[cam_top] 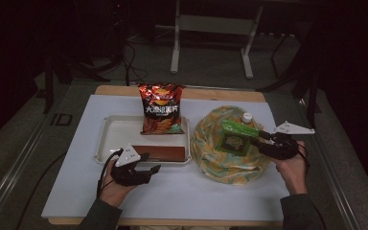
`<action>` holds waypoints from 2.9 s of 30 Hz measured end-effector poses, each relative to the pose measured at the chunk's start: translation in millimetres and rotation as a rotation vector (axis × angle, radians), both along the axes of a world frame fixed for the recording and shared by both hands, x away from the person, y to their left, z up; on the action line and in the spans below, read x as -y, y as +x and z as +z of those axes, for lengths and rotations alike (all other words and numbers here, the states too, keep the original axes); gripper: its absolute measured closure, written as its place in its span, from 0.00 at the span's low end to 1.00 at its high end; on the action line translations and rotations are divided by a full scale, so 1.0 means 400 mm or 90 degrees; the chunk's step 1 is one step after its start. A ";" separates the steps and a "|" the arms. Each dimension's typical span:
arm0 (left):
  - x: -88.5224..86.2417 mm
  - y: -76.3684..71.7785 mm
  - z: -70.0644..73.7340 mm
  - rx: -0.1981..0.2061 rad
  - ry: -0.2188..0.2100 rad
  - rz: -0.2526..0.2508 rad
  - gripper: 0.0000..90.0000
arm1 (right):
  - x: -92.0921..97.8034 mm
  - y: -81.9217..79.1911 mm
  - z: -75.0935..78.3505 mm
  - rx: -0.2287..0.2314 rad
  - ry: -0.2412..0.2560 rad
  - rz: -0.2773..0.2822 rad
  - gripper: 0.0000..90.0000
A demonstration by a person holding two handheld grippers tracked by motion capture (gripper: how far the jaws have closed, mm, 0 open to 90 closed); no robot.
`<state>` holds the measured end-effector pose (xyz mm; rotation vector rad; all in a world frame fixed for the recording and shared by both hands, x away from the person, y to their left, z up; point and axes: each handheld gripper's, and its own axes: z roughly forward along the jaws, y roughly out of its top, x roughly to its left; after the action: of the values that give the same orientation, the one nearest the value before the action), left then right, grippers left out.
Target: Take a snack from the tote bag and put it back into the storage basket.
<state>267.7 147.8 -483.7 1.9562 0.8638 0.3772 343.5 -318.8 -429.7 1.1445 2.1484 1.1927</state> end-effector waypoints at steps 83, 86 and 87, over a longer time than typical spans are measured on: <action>0.036 0.004 -0.026 -0.015 0.031 -0.029 0.42 | -0.080 0.047 0.049 0.028 -0.060 0.135 0.83; 0.037 0.004 -0.026 -0.015 0.033 -0.031 0.42 | -0.078 0.046 0.060 0.033 -0.058 0.137 0.83; 0.038 0.004 -0.026 -0.015 0.033 -0.031 0.42 | -0.078 0.045 0.064 0.032 -0.058 0.137 0.83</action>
<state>269.4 132.8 -494.3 2.0298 0.8271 0.3509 361.6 -287.5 -404.2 0.8525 2.3071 1.1845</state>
